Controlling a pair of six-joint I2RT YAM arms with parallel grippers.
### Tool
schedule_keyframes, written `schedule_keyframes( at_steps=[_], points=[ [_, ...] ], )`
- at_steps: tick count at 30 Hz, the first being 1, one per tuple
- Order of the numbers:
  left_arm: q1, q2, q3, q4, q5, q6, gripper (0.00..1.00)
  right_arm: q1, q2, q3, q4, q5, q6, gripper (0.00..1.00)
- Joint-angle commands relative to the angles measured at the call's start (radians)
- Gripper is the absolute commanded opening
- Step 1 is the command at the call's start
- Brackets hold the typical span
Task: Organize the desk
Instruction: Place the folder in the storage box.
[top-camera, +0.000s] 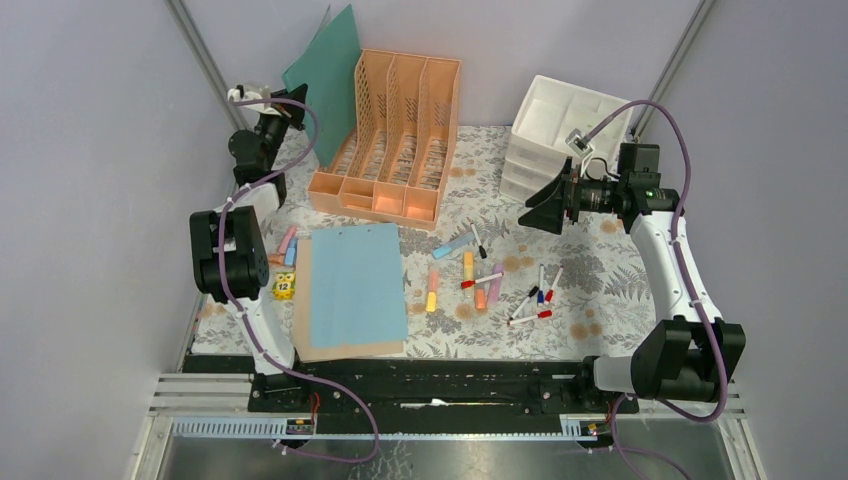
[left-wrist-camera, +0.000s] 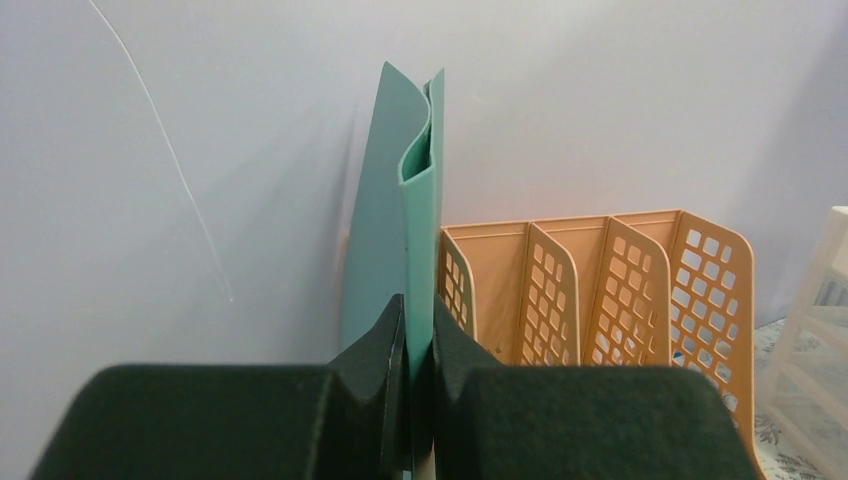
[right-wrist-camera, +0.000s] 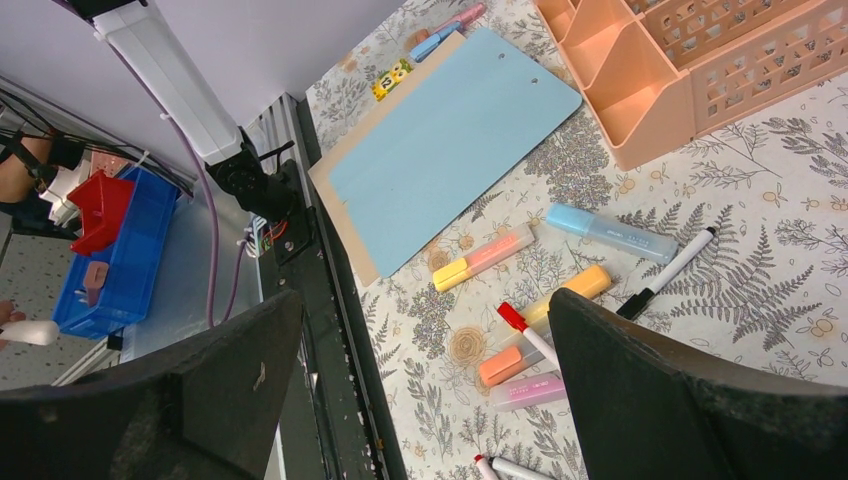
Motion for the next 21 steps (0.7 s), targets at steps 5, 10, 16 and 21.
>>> schedule_keyframes(
  at_steps=[5,10,16,21],
  points=[
    [-0.006,-0.039,-0.11,0.041,0.077,0.019,0.0,-0.009,0.001,0.001,0.023,-0.004,0.0,1.0],
    [0.0,-0.017,-0.032,0.046,0.139,0.0,0.0,-0.009,-0.002,-0.003,0.025,-0.01,0.001,1.0],
    [0.0,0.007,0.027,0.015,0.177,0.013,0.0,-0.009,-0.015,-0.011,0.034,-0.013,0.009,1.0],
    [0.003,-0.01,-0.042,0.029,0.2,0.04,0.0,-0.009,-0.027,-0.019,0.035,-0.013,0.008,1.0]
  ],
)
